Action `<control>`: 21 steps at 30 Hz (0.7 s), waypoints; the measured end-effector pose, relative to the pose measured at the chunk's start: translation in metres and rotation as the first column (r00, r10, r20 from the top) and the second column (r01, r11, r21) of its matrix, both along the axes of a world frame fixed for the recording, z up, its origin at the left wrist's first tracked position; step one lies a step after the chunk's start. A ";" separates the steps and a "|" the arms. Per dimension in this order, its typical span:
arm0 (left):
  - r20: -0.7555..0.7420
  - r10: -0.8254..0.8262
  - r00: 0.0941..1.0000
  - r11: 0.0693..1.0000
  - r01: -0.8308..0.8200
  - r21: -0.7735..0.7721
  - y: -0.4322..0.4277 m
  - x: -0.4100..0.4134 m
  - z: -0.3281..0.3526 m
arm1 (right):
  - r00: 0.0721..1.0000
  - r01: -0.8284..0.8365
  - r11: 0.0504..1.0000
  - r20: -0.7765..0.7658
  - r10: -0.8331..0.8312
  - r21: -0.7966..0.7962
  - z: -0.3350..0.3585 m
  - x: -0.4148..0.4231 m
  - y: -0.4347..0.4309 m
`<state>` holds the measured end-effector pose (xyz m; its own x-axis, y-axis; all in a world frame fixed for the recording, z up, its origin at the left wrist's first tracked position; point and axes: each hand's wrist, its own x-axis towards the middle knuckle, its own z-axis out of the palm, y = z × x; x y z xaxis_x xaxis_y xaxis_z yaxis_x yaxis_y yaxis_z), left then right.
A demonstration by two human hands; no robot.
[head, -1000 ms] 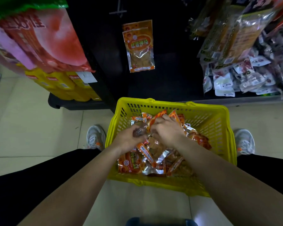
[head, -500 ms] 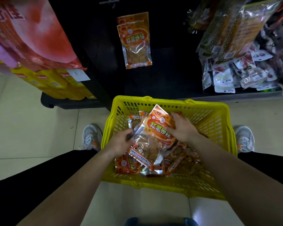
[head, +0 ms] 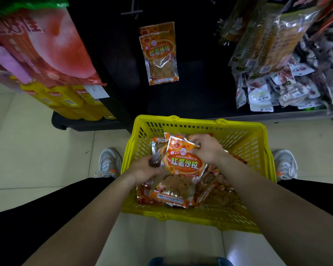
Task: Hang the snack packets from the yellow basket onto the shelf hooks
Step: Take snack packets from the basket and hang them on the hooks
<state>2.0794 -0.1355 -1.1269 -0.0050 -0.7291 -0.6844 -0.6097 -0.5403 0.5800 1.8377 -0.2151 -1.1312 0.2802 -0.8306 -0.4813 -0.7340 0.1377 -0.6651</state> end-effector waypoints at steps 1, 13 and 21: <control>-0.017 0.035 0.999 0.999 -0.035 -0.034 -0.003 -0.002 0.003 | 1.000 -0.026 1.000 0.007 0.026 -0.006 0.004 0.002 0.000; -0.024 -0.017 1.000 0.879 0.003 -0.477 -0.045 -0.013 0.093 | 0.981 -0.183 0.957 0.026 0.194 -0.227 0.120 0.001 -0.017; -0.014 -0.116 0.993 0.791 0.084 -0.607 -0.056 -0.019 0.193 | 0.987 -0.140 0.859 0.000 0.160 -0.493 0.210 -0.038 -0.020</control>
<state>2.0607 -0.1920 -0.9344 -0.1219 -0.9873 -0.1015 -0.6033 -0.0075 0.7975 1.8001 -0.2349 -0.9207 0.4307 -0.9025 -0.0094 -0.6912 -0.3231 -0.6464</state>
